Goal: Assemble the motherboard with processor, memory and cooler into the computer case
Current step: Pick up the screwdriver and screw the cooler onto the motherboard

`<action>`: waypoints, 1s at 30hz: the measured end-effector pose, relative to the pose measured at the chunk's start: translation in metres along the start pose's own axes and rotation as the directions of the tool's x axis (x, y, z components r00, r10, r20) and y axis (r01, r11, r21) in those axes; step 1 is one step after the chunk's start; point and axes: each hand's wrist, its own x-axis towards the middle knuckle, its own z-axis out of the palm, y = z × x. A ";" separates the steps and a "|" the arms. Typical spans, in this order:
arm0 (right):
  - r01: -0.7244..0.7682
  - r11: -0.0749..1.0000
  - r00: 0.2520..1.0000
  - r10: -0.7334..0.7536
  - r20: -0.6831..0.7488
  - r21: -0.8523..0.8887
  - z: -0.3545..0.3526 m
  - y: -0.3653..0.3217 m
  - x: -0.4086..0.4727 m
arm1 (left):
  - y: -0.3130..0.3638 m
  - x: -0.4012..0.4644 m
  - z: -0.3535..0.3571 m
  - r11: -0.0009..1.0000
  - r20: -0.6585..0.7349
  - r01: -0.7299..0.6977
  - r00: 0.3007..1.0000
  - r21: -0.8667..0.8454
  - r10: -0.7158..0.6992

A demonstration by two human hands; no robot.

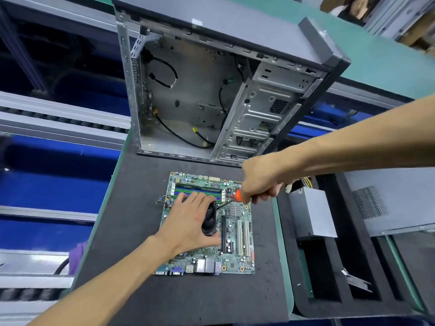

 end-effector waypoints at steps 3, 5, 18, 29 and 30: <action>0.224 0.463 0.862 -0.505 -0.048 -0.858 0.006 -0.002 -0.015 | 0.000 0.000 0.000 1.000 -0.009 -0.006 1.000 -0.006 0.006; 0.234 0.095 0.784 -0.607 0.130 -0.967 0.010 -0.006 -0.018 | -0.001 0.001 0.001 1.000 -0.012 -0.007 1.000 -0.011 0.007; -0.515 0.494 0.851 0.199 0.486 0.700 0.010 0.003 0.016 | 0.003 0.008 0.006 0.999 0.017 0.027 0.999 0.020 -0.027; 0.081 0.969 0.991 -0.105 -0.087 -0.235 0.013 0.016 -0.005 | -0.002 0.001 0.004 1.000 -0.008 0.004 1.000 -0.030 -0.004; 0.133 0.833 0.959 -0.245 -0.143 -0.536 0.012 0.016 -0.007 | -0.002 0.001 0.004 0.999 -0.018 0.004 1.000 -0.037 -0.005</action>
